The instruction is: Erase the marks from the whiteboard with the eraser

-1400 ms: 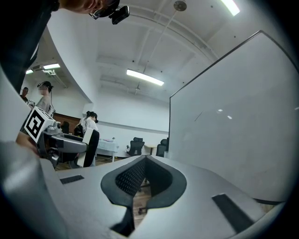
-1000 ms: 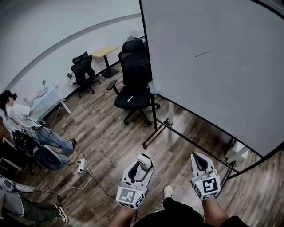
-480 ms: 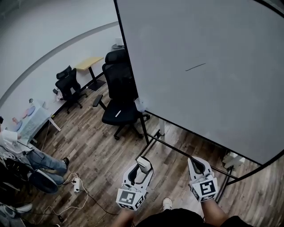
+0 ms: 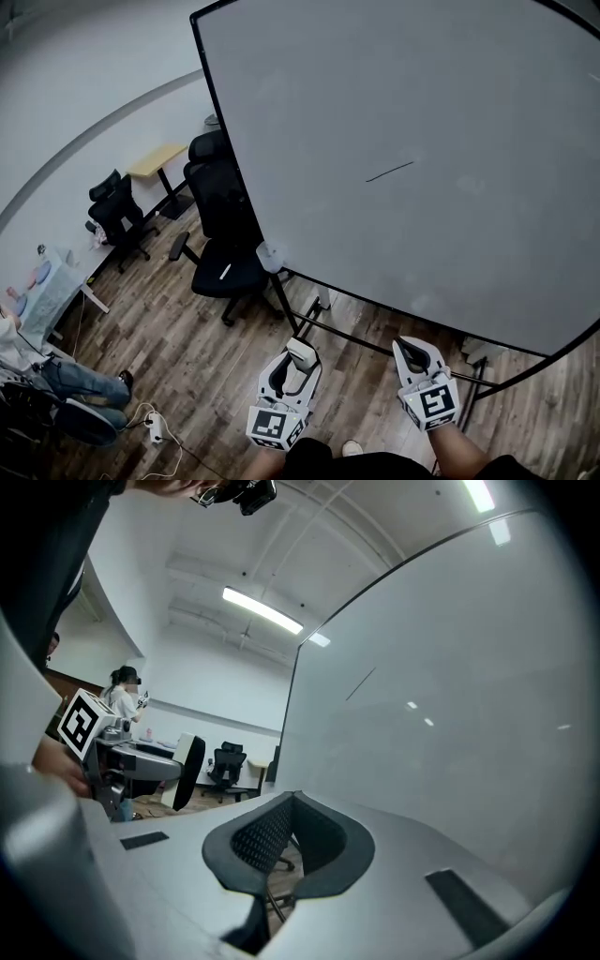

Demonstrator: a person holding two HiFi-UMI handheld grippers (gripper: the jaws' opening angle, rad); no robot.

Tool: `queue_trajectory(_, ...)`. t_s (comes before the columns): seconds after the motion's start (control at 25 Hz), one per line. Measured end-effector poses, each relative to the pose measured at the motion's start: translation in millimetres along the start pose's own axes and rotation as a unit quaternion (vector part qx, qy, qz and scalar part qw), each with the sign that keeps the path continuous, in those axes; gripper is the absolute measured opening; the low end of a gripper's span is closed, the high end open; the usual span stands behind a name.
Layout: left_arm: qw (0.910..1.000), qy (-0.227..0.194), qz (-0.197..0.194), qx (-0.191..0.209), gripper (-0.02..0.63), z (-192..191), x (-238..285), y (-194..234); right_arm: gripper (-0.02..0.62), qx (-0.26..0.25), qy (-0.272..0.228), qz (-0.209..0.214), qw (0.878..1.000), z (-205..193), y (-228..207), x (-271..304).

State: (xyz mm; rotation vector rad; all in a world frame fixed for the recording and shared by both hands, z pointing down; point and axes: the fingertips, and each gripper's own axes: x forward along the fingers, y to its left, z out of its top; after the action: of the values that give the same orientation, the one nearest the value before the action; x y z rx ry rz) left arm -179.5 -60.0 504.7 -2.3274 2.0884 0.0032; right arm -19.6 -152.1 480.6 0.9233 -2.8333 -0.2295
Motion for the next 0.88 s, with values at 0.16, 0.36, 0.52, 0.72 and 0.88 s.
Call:
queue_trajectory(0.16, 0.9995, -0.011, -0.030, 0.006, 0.258, 4.3, 35.9, 13.7, 0.020, 0.006, 0.011, -0.026, 1.000, -6.3, -12.8, 19.5)
queue_trajectory(0.36, 0.9959, -0.031, -0.083, 0.018, 0.258, 11.9, 89.0, 32.2, 0.018, 0.010, 0.022, -0.075, 0.997, -14.0, -30.4, 54.1)
queue_trajectory(0.52, 0.9881, -0.047, -0.140, 0.043, 0.258, 29.3, 124.0, 34.4, 0.020, 0.036, 0.024, -0.118, 0.992, -11.7, -44.5, 86.0)
queue_trajectory(0.72, 0.9805, -0.067, -0.183, 0.031, 0.258, 49.1, 157.4, 56.8, 0.020, 0.043, 0.023, -0.150, 0.987, 1.5, -40.2, 127.0)
queue_trajectory(0.88, 0.9741, -0.074, -0.213, 0.018, 0.258, 58.8, 175.0, 69.1, 0.019, 0.027, 0.030, -0.176, 0.984, 8.1, -44.1, 136.4)
